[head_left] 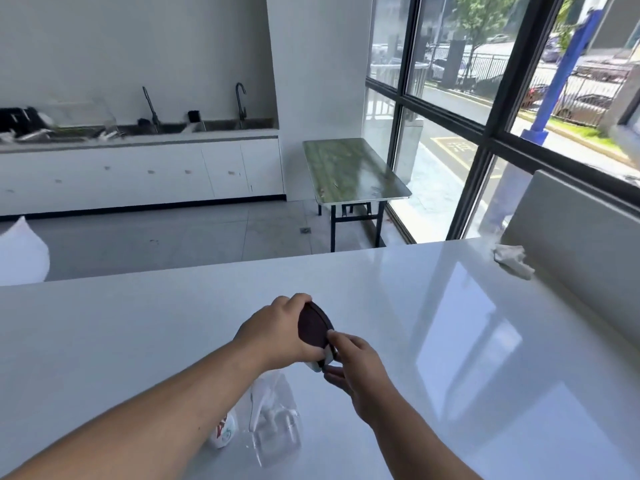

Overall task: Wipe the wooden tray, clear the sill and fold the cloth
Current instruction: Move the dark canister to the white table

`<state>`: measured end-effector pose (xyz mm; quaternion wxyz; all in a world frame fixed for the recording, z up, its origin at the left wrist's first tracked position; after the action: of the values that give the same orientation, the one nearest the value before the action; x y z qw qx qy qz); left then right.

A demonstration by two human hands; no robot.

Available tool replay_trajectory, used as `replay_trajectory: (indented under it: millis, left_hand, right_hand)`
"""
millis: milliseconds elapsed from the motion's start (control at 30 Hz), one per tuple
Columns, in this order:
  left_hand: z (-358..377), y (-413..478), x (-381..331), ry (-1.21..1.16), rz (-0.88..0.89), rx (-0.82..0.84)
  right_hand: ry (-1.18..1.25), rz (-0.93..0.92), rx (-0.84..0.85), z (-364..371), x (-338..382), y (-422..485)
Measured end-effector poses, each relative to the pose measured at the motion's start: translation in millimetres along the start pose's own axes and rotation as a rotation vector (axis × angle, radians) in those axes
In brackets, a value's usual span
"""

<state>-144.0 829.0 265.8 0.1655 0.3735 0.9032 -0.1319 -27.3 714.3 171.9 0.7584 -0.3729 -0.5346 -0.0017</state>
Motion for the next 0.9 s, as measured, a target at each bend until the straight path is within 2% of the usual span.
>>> replay_trajectory:
  millis: [433,667,800,900]
  left_hand:
    - [75,125,53,0.096,-0.252,0.094]
    - [130,143,79,0.113,-0.384,0.336]
    - [118,138,76,0.142,-0.355,0.351]
    - [84,134,58,0.166,-0.258,0.271]
  right_hand:
    - [0.097,0.251,0.121,-5,-19,154]
    - [0.121,0.347,0.148,-4,-49,179]
    - [-0.093,0.280,0.124,-11,-33,171]
    - [-0.435,0.067,-0.035,-28,6,152]
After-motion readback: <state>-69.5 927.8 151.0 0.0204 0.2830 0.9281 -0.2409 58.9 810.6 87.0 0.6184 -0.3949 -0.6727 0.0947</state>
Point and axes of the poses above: each hand's wrist, its own y-axis towards the middle knuckle, its own z-axis out of the palm, x = y × z, the point moved 8 cm from there along y, towards the middle knuckle, and after that the axes turned 7 degrees about z, right-handed, at the moved point
